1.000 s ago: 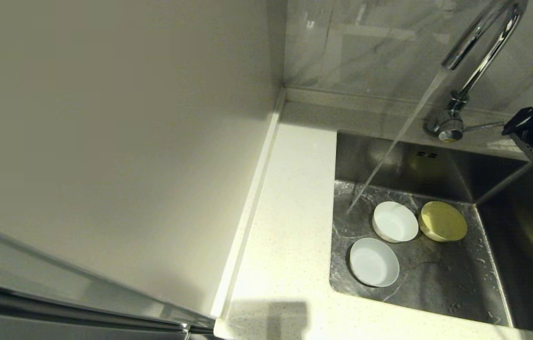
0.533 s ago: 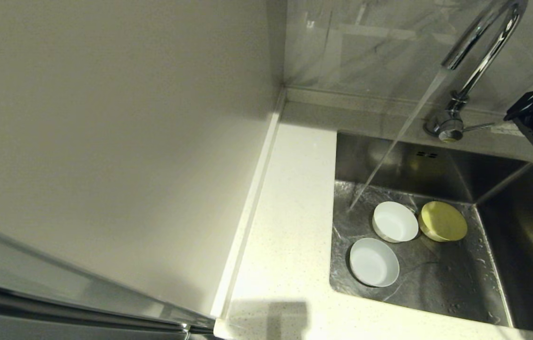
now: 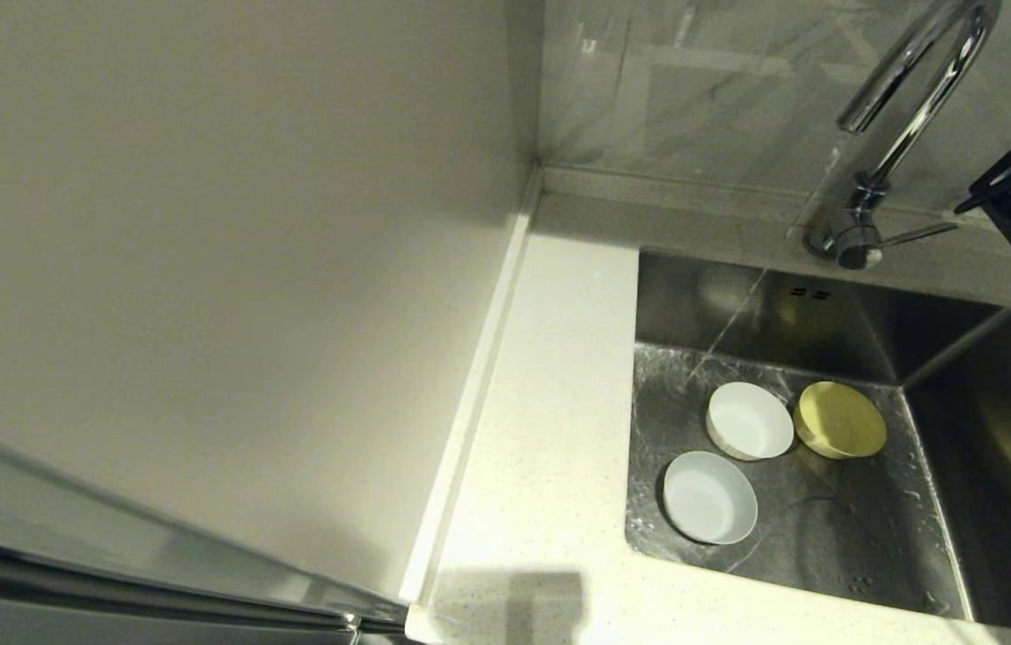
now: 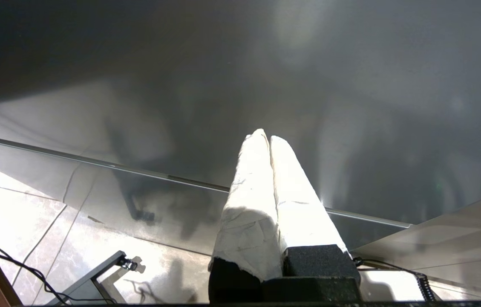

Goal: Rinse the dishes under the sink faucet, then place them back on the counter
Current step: Turn off the faucet

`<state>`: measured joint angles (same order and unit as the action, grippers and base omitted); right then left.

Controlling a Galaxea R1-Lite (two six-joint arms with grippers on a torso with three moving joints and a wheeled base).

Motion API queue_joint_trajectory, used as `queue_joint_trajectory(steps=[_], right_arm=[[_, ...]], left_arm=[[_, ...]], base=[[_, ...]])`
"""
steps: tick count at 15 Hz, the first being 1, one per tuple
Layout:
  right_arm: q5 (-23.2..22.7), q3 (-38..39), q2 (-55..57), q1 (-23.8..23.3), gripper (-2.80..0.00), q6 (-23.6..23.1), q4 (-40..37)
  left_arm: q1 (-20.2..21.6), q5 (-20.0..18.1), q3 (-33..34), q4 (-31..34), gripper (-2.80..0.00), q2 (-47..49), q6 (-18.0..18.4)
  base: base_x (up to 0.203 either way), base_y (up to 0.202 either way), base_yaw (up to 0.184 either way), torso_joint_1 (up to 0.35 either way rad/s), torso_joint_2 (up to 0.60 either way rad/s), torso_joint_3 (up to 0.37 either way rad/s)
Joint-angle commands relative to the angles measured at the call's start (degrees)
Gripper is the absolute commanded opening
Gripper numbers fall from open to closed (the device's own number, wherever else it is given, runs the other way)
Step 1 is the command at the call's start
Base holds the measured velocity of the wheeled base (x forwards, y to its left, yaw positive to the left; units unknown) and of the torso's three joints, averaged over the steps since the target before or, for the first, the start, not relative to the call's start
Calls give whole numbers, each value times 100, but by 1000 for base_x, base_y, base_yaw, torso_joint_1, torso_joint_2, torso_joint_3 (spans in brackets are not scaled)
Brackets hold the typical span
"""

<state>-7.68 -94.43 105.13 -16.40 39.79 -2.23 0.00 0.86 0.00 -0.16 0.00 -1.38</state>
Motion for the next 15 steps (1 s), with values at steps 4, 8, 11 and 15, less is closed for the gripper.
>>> queue_joint_trajectory(steps=[4, 8, 11, 15], right_arm=[[-9, 11, -221, -80, -280, 12, -13], [3, -5, -417, -282, -280, -13, -14], [3, 165, -441, -529, -280, -292, -42], [-14, 625, -496, -706, -280, -783, -20]], left_arm=[[0, 2, 0, -2, -280, -18, -3], [0, 7, 0, -2, -280, -18, -3], [0, 9, 0, -2, -280, -18, -3], [0, 2, 0, -2, -280, -18, -3]], base=[[0, 0, 0, 0, 0, 0], [0, 0, 0, 0, 0, 0], [0, 0, 0, 0, 0, 0], [0, 0, 0, 0, 0, 0]])
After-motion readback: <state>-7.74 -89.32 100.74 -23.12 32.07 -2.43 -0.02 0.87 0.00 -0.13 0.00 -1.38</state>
